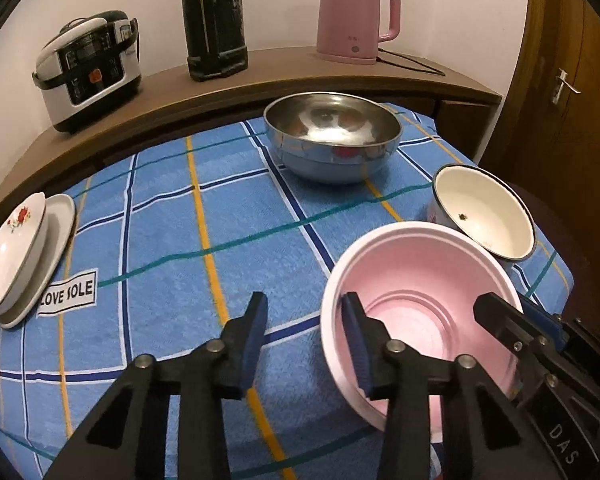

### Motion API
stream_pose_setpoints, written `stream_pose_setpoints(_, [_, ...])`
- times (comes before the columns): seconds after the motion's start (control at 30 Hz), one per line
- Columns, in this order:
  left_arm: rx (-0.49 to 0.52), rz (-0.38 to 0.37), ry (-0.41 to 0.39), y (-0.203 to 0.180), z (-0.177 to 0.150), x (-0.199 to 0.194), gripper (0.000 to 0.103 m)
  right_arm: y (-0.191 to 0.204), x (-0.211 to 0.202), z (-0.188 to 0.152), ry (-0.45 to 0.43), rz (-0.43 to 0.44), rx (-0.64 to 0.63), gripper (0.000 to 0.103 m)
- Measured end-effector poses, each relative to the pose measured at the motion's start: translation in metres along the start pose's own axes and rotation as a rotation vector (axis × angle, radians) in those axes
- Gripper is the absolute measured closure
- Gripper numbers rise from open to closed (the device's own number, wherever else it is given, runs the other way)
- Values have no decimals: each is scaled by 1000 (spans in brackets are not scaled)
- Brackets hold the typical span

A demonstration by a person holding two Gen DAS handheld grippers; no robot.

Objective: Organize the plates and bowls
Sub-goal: 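Move both grippers to the rim of the pink plastic bowl, then close the left gripper on the pink bowl rim while the right gripper clamps it, then lift the pink bowl with both grippers and carry it over the steel bowl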

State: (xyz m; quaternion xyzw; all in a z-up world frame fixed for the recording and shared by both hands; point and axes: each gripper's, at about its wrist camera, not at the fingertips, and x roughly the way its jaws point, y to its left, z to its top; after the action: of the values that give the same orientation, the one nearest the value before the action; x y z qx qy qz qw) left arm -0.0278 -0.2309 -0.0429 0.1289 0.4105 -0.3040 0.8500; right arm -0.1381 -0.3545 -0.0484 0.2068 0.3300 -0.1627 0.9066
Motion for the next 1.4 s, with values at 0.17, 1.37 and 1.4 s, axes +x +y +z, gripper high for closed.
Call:
stream_pose_setpoints(0.17, [6,-15,-1,-3,0,0,75,1,3,1,13,13,0,86])
stream_pose_setpoints(1.37, [-41,10,-174,0,96,-24,86,18,1,86,-68,80,-13,91])
stream_pose_setpoints(1.4, [-43,10,-180,0,102,-22,86,17,5,91,-66,71,-16,91])
